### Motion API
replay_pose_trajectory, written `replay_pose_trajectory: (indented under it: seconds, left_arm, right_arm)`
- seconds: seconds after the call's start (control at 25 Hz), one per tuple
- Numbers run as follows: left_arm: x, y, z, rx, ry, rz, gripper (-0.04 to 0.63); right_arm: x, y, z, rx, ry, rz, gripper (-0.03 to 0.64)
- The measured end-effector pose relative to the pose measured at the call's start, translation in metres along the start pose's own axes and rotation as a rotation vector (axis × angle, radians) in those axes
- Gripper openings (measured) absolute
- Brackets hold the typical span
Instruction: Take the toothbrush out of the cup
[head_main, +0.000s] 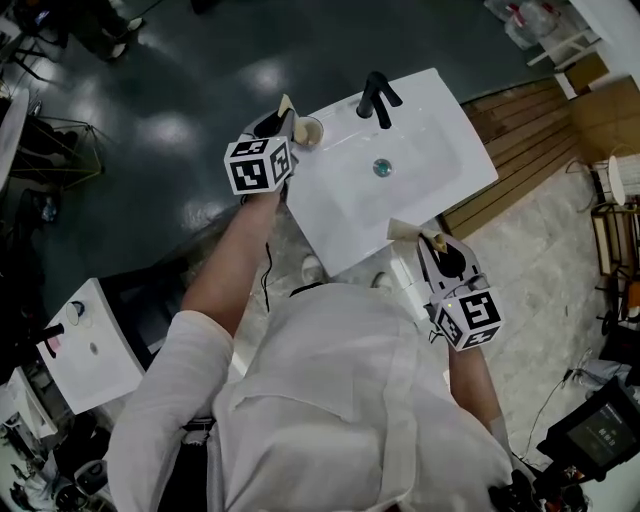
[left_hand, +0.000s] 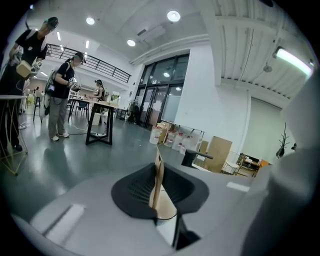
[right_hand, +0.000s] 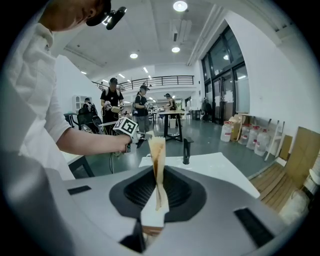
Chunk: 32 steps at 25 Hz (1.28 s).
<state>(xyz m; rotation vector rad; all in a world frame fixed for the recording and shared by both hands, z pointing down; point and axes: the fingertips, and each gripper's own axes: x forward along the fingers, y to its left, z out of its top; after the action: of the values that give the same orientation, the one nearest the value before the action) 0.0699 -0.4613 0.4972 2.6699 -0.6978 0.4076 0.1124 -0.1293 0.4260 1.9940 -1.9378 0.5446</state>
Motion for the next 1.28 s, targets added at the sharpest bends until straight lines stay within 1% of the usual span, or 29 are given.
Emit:
replay_pose_trajectory:
  seconds: [0.44, 0.64, 0.76, 0.96, 1.12, 1.28]
  left_arm:
    - [-0.014, -0.011, 0.023, 0.041, -0.046, 0.003, 0.038]
    - [-0.03, -0.023, 0.038, 0.062, -0.096, 0.006, 0.037]
    - [-0.042, -0.032, 0.048, 0.057, -0.13, 0.01, 0.035]
    - [-0.068, -0.048, 0.063, 0.068, -0.185, 0.033, 0.032]
    - [-0.095, -0.066, 0.077, 0.065, -0.234, 0.051, 0.029]
    - [-0.122, -0.092, 0.084, 0.073, -0.255, 0.059, 0.028]
  right_arm:
    - [-0.005, -0.008, -0.005, 0.016, -0.007, 0.019, 0.04]
    - [-0.008, -0.014, -0.007, 0.018, -0.019, 0.036, 0.04]
    - [-0.011, -0.02, -0.008, 0.018, -0.028, 0.05, 0.038]
    - [-0.018, -0.032, -0.009, 0.012, -0.048, 0.082, 0.038]
    - [-0.021, -0.041, -0.007, -0.01, -0.057, 0.13, 0.037]
    - [-0.025, -0.052, -0.004, -0.036, -0.071, 0.18, 0.036]
